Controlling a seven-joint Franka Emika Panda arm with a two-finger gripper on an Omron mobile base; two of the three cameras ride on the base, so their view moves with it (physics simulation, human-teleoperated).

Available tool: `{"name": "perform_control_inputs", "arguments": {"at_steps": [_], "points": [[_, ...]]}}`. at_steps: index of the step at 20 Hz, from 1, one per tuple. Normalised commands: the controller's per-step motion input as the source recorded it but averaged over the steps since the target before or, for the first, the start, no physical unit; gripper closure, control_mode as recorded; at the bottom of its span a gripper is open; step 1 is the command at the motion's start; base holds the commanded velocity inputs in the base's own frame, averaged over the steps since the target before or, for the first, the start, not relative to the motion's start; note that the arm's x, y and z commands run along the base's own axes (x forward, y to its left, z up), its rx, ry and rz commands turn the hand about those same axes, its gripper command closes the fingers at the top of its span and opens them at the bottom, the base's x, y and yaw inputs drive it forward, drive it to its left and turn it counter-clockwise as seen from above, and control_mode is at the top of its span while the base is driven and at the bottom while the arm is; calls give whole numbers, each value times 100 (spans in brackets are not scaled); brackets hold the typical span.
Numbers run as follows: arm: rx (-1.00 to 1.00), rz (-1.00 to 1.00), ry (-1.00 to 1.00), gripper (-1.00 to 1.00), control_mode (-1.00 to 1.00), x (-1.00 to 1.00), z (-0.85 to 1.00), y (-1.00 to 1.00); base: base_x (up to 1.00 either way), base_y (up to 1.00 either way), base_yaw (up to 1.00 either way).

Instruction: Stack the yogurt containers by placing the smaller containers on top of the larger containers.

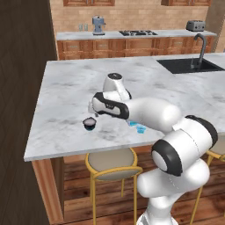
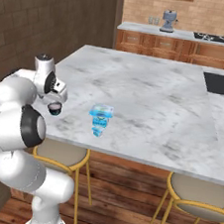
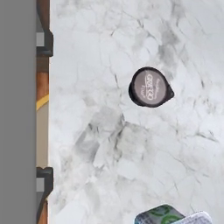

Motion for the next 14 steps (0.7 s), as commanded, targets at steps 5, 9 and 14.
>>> {"name": "perform_control_inputs", "arguments": {"at_steps": [5,9,14], "points": [[12,2,-2,-100,-100,0,-20,-8,0,0,0],[10,0,-7,-100,-100,0,-20,-5,0,0,0],[0,0,-7,-100,-100,0,-12,-2,0,0,0]]}}
